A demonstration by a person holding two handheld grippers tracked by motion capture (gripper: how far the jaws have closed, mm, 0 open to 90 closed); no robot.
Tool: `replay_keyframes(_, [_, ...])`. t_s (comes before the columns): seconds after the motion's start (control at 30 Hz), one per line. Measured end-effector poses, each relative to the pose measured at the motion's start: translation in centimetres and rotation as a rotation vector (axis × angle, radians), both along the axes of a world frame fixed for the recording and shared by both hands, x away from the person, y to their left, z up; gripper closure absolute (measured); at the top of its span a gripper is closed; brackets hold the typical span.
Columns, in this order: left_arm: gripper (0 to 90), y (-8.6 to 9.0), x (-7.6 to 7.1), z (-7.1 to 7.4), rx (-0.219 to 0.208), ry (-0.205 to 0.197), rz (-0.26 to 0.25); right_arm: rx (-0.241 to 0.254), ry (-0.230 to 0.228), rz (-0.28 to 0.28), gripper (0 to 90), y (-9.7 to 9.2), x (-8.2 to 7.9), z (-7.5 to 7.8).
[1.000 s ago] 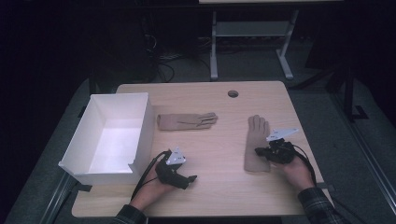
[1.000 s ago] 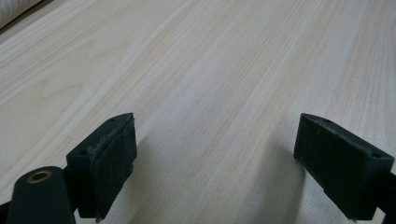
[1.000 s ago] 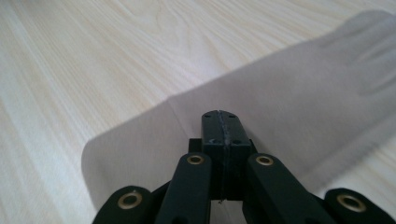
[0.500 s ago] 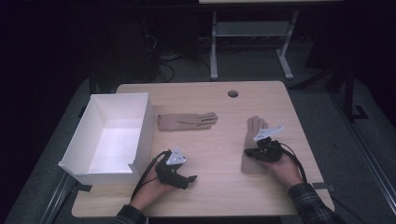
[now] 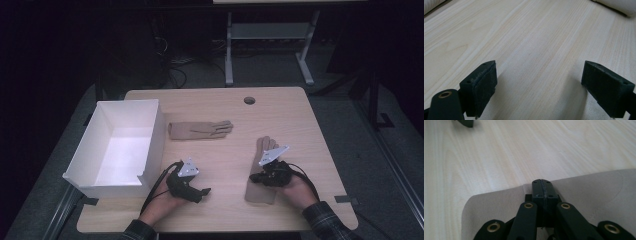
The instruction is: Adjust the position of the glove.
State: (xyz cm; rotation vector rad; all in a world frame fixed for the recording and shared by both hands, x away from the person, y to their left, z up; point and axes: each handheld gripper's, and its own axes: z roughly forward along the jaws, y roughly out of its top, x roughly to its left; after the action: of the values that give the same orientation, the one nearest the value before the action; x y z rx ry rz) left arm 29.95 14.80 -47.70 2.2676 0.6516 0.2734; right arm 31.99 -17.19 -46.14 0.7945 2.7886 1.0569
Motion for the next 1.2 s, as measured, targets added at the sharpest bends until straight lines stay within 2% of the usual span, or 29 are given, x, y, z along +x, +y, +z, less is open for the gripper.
replay_keyframes(0.07, [12.4, 0.0, 0.0, 0.0, 0.001, 0.001, 0.0, -0.005, -0.012, -0.001, 86.3, 0.1, 0.0, 0.3])
replay_keyframes(0.17, [12.4, 0.0, 0.0, 0.0, 0.0, 0.0, 0.0, 0.0, -0.035, -0.047, 81.5, 0.1, 0.7, 0.9])
replay_keyframes(0.27, [12.4, 0.0, 0.0, 0.0, 0.004, -0.005, -0.003, -0.022, -0.055, -0.086, 76.1, 0.1, 1.8, 1.3])
replay_keyframes(0.4, [12.4, 0.0, 0.0, 0.0, 0.0, 0.0, 0.0, -0.036, -0.071, -0.122, 69.2, 0.2, 2.6, 1.0])
replay_keyframes(0.5, [12.4, 0.0, 0.0, 0.0, 0.0, 0.0, 0.0, -0.056, -0.061, -0.127, 65.6, 0.4, 3.1, 0.6])
replay_keyframes(0.6, [12.4, 0.0, 0.0, 0.0, 0.0, 0.0, 0.0, -0.063, -0.052, -0.129, 66.5, 0.5, 3.2, 0.3])
replay_keyframes(0.8, [12.4, 0.0, 0.0, 0.0, 0.0, 0.0, 0.0, -0.058, -0.05, -0.146, 81.7, 0.3, 3.1, 0.1])
replay_keyframes(0.93, [12.4, 0.0, 0.0, 0.0, -0.001, 0.0, 0.001, -0.063, -0.064, -0.131, 88.7, 0.4, 3.0, 0.2])
replay_keyframes(1.1, [12.4, 0.0, 0.0, 0.0, 0.001, -0.005, -0.001, -0.023, -0.086, -0.121, 88.8, 0.3, 2.9, 1.3])
replay_keyframes(1.2, [12.4, 0.0, 0.0, 0.0, 0.0, -0.005, -0.001, 0.035, -0.102, -0.128, 88.9, 0.2, 2.7, 2.4])
